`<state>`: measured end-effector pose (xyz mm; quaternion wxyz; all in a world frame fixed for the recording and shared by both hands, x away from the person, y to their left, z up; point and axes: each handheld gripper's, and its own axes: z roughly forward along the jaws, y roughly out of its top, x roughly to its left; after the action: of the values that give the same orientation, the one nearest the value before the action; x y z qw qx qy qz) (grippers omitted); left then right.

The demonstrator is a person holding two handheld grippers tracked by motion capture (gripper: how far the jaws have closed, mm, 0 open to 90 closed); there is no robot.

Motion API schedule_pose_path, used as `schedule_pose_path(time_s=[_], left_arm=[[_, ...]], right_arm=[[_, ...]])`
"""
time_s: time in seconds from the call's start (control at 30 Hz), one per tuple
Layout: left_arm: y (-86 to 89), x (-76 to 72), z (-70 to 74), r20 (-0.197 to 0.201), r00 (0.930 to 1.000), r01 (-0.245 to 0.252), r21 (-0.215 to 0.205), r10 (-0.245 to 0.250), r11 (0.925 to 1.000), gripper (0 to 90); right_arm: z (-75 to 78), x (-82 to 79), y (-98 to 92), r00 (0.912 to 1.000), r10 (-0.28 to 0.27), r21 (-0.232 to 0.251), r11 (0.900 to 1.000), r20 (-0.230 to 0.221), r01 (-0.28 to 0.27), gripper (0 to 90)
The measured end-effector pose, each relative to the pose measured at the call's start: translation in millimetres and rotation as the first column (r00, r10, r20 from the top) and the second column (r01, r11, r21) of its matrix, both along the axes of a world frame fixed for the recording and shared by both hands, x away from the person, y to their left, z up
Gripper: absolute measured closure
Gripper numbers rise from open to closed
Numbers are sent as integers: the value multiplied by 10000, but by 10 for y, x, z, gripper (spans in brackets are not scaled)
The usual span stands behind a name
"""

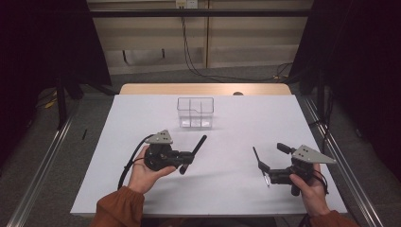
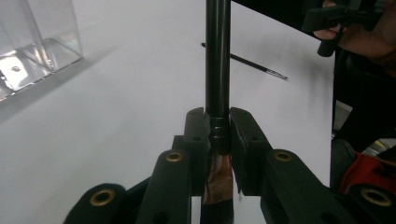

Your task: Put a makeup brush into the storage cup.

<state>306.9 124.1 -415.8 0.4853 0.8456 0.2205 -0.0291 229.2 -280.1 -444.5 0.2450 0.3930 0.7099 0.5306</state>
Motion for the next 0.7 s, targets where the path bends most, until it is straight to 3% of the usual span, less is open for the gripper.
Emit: schedule_pose_path(time_s=[0.13,0.33,0.4,0.53,0.7], left_arm=[[-54,-3,41,-74,9997,240,262,-239,9994,777],[-120,-14,123,77,9981,598,1163,-611,9914,776],[-136,-2,139,-164,9972,747,1093,-734,9912,777],[-186,14,181,-231,9953,968,1478,-945,9843,777],[-279,5,239,-325,9890,1481,2108,-1445,9662,776]], right_arm=[[41,49,113,9991,419,-108,9991,-55,-420,10],[121,142,250,9935,1139,-224,9932,-10,-1139,8],[147,172,298,9904,1381,-305,9899,-30,-1382,7],[188,244,399,9843,1764,-416,9834,-96,-1766,6],[239,320,494,9701,2371,-503,9695,-528,-2397,6]])
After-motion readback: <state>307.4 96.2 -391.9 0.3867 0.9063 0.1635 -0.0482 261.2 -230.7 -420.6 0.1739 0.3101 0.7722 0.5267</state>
